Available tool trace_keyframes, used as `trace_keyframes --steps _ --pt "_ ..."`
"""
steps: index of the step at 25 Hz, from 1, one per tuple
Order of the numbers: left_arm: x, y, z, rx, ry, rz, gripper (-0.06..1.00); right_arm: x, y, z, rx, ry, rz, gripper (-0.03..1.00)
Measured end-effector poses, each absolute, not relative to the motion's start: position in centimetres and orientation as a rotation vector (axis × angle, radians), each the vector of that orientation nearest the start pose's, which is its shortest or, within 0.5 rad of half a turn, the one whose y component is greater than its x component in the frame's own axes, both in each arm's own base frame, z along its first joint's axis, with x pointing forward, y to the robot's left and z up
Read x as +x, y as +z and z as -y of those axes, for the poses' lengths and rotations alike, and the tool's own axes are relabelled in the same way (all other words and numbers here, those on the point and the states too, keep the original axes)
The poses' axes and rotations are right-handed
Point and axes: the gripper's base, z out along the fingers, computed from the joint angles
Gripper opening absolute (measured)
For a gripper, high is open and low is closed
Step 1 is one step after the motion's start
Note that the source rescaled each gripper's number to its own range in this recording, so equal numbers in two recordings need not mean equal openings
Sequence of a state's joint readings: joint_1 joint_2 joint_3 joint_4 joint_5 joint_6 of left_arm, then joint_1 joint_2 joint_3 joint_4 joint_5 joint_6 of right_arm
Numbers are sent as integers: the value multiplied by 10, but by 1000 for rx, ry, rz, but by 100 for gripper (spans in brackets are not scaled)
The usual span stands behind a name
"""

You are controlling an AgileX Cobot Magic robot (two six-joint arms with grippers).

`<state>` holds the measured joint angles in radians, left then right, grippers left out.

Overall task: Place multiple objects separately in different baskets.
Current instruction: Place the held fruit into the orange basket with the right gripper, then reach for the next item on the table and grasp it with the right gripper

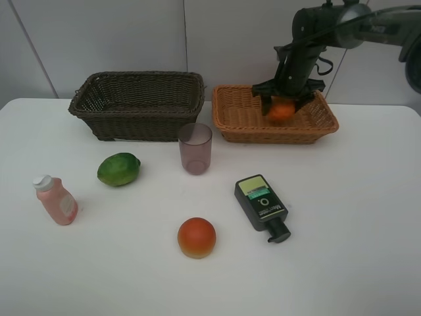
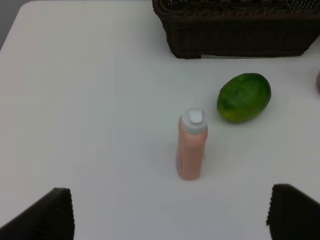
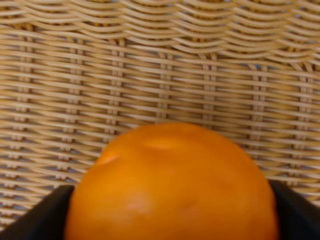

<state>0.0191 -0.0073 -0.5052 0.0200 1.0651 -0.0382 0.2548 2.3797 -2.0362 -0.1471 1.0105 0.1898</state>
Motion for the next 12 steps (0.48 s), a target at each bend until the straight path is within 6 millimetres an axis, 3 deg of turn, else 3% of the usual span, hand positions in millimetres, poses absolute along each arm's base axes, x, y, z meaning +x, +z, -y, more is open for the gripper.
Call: trace_keyframes --steps 3,5,12 --pt "-7 278 -1 -59 12 -2035 100 493 162 -116 -181 -102 -2804 72" --pt "-7 278 -1 -59 12 -2035 100 493 162 -116 -209 -109 -2802 81" --pt "-7 278 -1 -59 12 -2035 100 484 171 -127 -278 -127 -2834 86"
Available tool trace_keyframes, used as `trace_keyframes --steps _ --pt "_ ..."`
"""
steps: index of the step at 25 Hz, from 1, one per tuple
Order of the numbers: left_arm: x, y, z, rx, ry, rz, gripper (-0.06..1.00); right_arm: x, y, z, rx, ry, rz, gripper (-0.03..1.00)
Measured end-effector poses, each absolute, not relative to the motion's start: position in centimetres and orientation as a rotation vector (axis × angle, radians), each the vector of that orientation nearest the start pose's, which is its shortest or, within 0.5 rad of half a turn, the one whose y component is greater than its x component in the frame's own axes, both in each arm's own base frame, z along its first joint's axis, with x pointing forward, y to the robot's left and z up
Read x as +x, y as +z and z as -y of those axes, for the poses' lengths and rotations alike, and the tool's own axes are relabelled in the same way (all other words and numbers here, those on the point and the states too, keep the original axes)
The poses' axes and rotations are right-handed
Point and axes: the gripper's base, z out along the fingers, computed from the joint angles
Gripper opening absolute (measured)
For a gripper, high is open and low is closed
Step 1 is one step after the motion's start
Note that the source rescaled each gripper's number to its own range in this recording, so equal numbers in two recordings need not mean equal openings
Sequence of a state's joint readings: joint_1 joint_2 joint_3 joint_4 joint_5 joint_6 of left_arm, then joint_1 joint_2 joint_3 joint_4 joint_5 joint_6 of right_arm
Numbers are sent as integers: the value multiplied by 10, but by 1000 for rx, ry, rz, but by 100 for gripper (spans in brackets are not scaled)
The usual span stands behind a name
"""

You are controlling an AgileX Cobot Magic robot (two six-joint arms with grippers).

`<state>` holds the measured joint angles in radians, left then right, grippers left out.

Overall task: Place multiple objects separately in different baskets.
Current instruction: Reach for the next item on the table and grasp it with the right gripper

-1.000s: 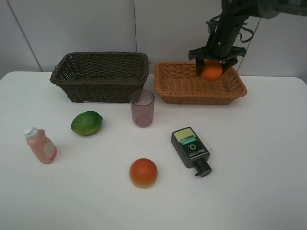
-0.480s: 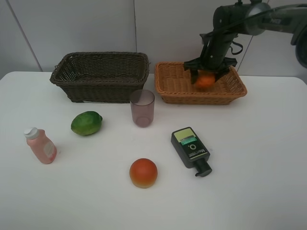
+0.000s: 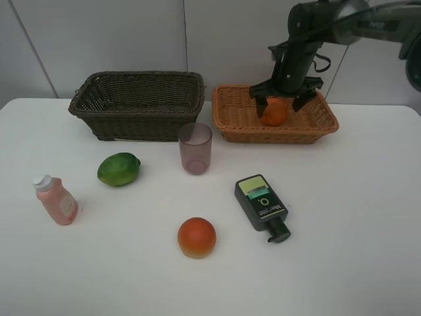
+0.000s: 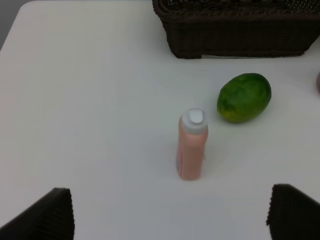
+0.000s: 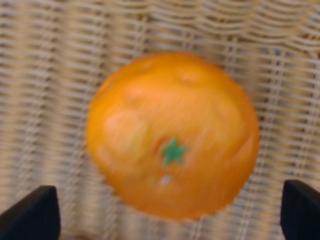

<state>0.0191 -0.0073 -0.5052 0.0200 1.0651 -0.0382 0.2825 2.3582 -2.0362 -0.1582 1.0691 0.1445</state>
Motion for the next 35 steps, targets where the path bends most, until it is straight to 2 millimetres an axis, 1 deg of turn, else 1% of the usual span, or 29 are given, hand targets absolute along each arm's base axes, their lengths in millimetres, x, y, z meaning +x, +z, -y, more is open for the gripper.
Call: trace_keyframes --steps 2,3,4,7,8,11,14,16,17,21,22,23,24,27,29,33,35 --pt "-7 278 -1 -59 12 -2035 100 478 184 -132 -290 -130 -2839 86" --pt "-7 278 -1 -59 12 -2035 100 472 202 -134 -294 -132 -2836 86" --pt "-7 278 -1 -59 12 -2035 100 468 211 -134 -297 -137 -2832 86" --pt "-7 278 -1 -59 12 -2035 100 458 233 -138 -331 -175 -2820 86" --pt "-7 278 -1 -59 12 -2035 100 455 239 -143 -345 -174 -2809 86" --pt "-7 278 -1 -59 12 -2035 100 443 252 -156 -392 -165 -2784 86" --pt "-7 278 -1 -59 12 -2035 100 419 260 -169 -453 -143 -2797 86" --pt "-7 278 -1 -59 12 -2035 100 400 257 -173 -494 -135 -2834 86" --pt "-7 278 -1 -59 12 -2035 100 391 258 -175 -510 -125 -2836 86" --pt "-7 278 -1 -59 12 -2035 100 353 251 -176 -582 -93 -2843 86" --pt "-7 278 -1 -59 12 -2035 100 353 251 -176 -582 -93 -2843 86" --pt "-7 278 -1 -59 12 -2035 100 342 243 -175 -608 -97 -2857 86" --pt "-7 278 -1 -59 12 -2035 100 333 242 -176 -628 -89 -2854 88" --pt "-7 278 -1 -59 12 -2035 100 305 226 -175 -700 -103 -2883 95" --pt "-7 278 -1 -59 12 -2035 100 289 214 -175 -725 -112 -2906 97" --pt "-7 278 -1 -59 12 -2035 100 271 192 -178 -717 -111 -2931 97" --pt "-7 278 -1 -59 12 -2035 100 266 186 -181 -713 -96 -2922 97"
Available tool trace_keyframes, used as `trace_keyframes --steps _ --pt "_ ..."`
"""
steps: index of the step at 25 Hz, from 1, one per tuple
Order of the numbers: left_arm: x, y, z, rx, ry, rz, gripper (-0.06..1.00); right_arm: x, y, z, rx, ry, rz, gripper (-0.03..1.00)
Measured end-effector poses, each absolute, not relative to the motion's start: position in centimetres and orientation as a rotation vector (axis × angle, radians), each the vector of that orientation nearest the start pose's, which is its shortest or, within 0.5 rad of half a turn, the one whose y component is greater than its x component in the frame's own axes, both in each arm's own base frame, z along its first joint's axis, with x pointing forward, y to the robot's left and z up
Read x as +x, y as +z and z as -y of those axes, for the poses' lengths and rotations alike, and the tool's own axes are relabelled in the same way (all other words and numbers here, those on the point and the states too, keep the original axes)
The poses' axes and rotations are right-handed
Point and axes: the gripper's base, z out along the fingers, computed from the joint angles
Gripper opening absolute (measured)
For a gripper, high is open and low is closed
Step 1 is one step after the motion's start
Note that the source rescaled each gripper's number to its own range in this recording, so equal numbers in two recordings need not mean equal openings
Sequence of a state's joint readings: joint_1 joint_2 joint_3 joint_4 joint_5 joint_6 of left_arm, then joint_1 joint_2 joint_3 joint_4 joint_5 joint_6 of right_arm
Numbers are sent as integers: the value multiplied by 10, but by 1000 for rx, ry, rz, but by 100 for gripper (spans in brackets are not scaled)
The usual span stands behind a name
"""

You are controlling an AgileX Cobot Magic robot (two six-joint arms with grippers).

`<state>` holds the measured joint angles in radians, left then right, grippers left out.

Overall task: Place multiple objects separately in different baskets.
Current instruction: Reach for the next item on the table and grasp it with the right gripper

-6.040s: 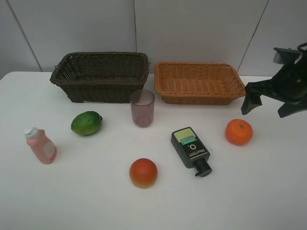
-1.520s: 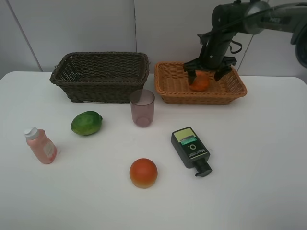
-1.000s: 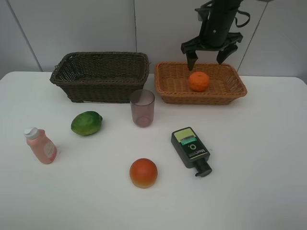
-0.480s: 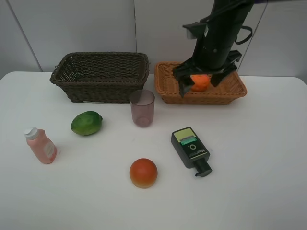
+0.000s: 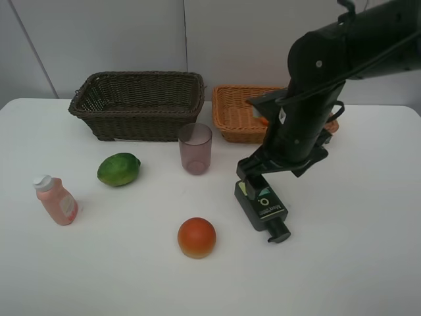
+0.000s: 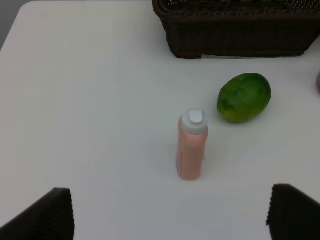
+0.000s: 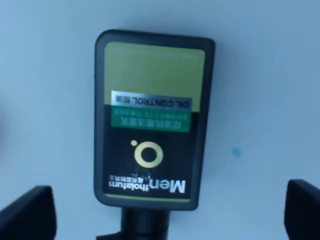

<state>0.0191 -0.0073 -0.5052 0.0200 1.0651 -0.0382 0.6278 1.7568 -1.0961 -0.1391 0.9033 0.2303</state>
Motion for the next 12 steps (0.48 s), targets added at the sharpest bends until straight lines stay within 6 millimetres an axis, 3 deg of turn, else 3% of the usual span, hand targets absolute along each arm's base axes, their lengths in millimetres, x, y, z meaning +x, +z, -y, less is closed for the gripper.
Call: trace_keyframes --steps 5,12 --pt "-7 278 -1 -59 12 -2035 100 262 175 -182 -655 -59 -2894 99" --pt "-7 278 -1 -59 12 -2035 100 268 150 -184 -701 -107 -2888 100"
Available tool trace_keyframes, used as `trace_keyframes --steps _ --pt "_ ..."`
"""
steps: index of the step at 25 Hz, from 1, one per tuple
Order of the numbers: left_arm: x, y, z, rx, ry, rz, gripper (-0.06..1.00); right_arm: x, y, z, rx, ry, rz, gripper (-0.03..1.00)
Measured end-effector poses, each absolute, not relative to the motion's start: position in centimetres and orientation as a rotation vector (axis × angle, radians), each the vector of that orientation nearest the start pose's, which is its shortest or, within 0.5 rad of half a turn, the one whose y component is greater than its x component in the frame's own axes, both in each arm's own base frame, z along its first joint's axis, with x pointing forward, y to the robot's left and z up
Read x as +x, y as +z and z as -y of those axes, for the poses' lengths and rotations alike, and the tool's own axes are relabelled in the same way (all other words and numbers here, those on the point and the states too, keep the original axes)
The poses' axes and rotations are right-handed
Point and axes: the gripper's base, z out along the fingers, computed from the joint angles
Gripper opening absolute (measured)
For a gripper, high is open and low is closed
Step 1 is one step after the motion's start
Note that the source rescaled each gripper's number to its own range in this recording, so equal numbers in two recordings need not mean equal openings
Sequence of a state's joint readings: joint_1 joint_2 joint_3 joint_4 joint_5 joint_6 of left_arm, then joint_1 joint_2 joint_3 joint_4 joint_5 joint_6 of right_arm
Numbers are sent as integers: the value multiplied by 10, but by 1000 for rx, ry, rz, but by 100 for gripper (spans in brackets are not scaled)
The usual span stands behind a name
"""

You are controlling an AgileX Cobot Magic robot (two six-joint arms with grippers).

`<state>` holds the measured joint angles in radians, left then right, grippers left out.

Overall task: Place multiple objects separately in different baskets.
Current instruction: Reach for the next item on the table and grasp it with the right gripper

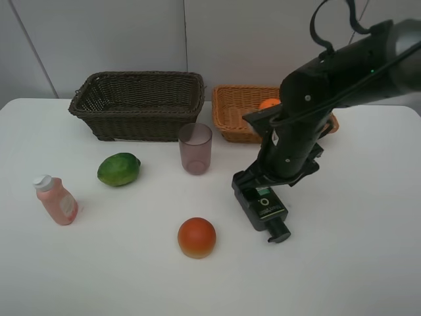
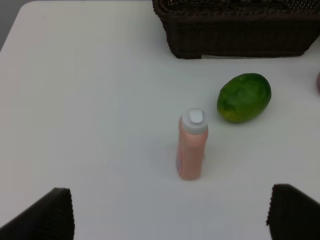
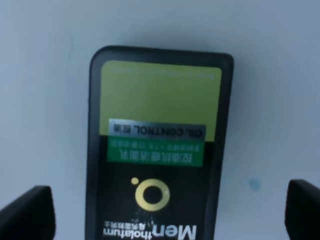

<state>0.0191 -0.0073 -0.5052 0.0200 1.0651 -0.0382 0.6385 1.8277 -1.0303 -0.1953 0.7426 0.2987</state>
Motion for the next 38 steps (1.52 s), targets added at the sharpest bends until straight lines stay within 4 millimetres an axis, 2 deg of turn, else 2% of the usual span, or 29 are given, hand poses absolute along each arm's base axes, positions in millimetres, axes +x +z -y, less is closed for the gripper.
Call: trace_keyframes --steps 10,18,28,38 --pt "-7 278 -1 -59 12 -2035 100 281 145 -177 -641 -70 -2855 100" --pt "-7 278 -1 -59 12 -2035 100 283 144 -183 -581 21 -2835 100" --pt "-7 278 -1 -59 12 -2035 100 285 114 -185 -600 -13 -2896 100" --pt "-7 278 -2 -59 13 -2035 100 286 100 -184 -631 -49 -2920 100"
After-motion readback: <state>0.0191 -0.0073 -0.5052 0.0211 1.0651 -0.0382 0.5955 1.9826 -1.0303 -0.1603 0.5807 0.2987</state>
